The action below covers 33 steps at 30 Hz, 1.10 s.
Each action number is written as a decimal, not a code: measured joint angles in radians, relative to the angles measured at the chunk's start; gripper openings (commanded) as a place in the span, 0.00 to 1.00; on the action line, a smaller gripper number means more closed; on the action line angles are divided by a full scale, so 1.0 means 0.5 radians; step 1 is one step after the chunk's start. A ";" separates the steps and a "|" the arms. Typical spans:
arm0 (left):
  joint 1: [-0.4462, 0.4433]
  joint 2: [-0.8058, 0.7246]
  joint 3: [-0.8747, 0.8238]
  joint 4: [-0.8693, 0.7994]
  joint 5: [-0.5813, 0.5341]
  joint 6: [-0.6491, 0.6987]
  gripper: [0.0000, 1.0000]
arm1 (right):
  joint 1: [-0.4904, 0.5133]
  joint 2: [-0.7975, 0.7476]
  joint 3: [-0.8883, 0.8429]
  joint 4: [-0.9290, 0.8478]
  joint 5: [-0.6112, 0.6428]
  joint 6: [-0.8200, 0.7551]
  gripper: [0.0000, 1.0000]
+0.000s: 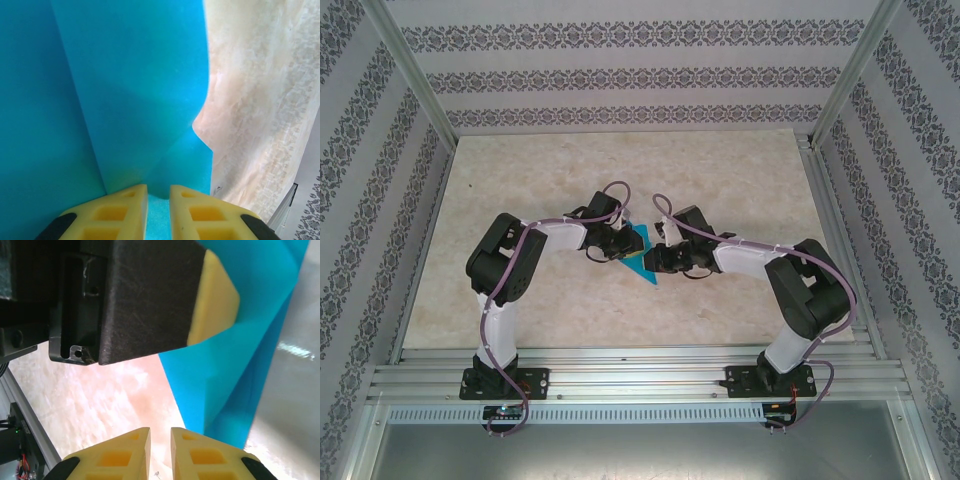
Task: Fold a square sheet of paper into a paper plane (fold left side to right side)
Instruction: Fourth fold the wing at the center of the table.
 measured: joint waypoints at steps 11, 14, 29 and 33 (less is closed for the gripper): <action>0.000 0.000 -0.002 0.001 -0.002 0.006 0.21 | -0.142 0.018 0.007 0.005 0.049 0.034 0.27; 0.000 0.000 -0.002 0.001 -0.003 0.006 0.21 | -0.204 0.079 0.074 -0.023 0.048 0.054 0.27; -0.003 -0.001 -0.002 0.001 -0.008 0.006 0.21 | -0.233 0.385 0.270 -0.002 -0.054 0.159 0.16; -0.003 -0.001 -0.004 0.003 -0.008 0.006 0.21 | -0.233 0.388 0.274 0.012 -0.082 0.166 0.07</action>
